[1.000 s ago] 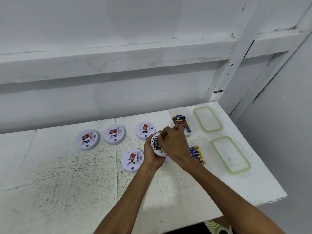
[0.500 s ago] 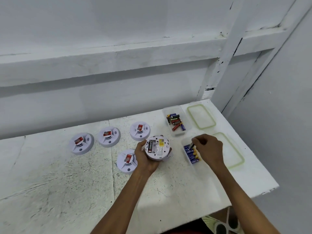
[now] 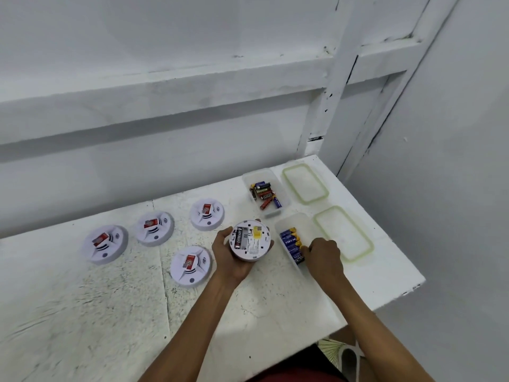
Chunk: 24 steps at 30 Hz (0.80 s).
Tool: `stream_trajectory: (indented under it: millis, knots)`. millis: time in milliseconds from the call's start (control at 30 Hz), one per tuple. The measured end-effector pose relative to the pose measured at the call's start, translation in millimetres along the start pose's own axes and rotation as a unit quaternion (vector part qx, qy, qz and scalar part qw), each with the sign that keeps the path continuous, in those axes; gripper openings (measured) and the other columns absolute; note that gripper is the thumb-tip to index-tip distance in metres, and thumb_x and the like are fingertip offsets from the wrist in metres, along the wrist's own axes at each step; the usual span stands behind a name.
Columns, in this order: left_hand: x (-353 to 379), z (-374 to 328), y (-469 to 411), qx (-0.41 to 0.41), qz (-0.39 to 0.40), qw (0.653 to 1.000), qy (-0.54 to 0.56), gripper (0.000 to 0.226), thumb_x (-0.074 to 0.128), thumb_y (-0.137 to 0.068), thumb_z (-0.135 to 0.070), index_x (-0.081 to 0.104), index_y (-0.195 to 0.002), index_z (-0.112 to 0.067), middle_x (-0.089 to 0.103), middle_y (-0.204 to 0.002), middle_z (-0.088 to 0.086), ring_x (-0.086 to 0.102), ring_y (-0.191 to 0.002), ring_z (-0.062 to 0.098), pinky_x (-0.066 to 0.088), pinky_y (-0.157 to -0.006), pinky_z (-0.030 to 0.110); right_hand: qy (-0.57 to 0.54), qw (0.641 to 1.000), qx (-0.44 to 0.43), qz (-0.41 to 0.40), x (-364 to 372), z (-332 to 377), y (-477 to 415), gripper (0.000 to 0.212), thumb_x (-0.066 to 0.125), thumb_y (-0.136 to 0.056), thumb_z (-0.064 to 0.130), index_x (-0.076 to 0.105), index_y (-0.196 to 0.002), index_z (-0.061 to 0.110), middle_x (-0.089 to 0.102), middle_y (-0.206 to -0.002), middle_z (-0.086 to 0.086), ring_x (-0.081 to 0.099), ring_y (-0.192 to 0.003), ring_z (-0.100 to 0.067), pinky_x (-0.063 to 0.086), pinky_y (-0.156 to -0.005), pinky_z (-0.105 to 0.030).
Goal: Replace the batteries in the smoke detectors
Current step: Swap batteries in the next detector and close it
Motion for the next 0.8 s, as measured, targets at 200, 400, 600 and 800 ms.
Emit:
stream_trajectory:
  millis: [200, 400, 600, 800]
  knots:
    - [-4.9, -3.4, 6.8, 0.004, 0.0, 1.0, 0.021, 0.057, 0.039, -0.095, -0.036, 0.056, -0.137, -0.002, 0.068, -0.124, 0.021, 0.056, -0.124, 0.043, 0.036, -0.111, 0.066, 0.116, 0.992, -0.038, 0.024, -14.0, 19.6, 4.8, 0.043, 0.047, -0.089, -0.008, 0.022, -0.065, 0.017, 0.028, -0.077, 0.002, 0.035, -0.067, -0.012, 0.025, -0.052, -0.024]
    - [-3.1, -5.7, 12.3, 0.003, 0.009, 1.0, 0.024, 0.055, 0.043, -0.094, -0.035, 0.06, -0.133, 0.0, 0.066, -0.128, 0.021, 0.051, -0.132, 0.044, 0.038, -0.108, 0.066, 0.037, 0.997, -0.068, -0.021, -15.1, 33.9, -4.0, 0.014, 0.048, -0.096, 0.008, 0.061, -0.096, 0.005, 0.055, -0.089, -0.009, 0.052, -0.075, -0.021, 0.038, -0.058, -0.028]
    - [1.7, -0.5, 10.0, 0.009, 0.014, 1.0, -0.001, 0.049, 0.044, -0.097, -0.035, 0.07, -0.12, -0.001, 0.068, -0.124, 0.024, 0.06, -0.116, 0.044, 0.041, -0.107, 0.062, -0.095, 0.97, -0.213, -0.072, -21.9, 71.6, 9.2, 0.009, 0.063, -0.092, 0.017, 0.07, -0.094, 0.012, 0.07, -0.083, -0.002, 0.063, -0.07, -0.016, 0.05, -0.063, -0.028]
    - [4.6, 5.7, 8.7, 0.025, 0.034, 0.999, -0.019, 0.038, 0.045, -0.1, -0.034, 0.071, -0.114, -0.01, 0.069, -0.116, 0.013, 0.066, -0.106, 0.029, 0.049, -0.094, 0.041, -0.093, 0.932, -0.349, -0.035, -6.9, 108.0, 19.1, 0.023, 0.07, -0.086, 0.031, 0.067, -0.105, 0.019, 0.053, -0.111, 0.001, 0.049, -0.102, -0.015, 0.045, -0.081, -0.024]
Point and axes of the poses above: each hand's wrist, its own y-axis away from the middle knuckle, its own x-axis out of the palm, z = x × y, the point moved 2 cm from there along -y, towards the middle knuckle
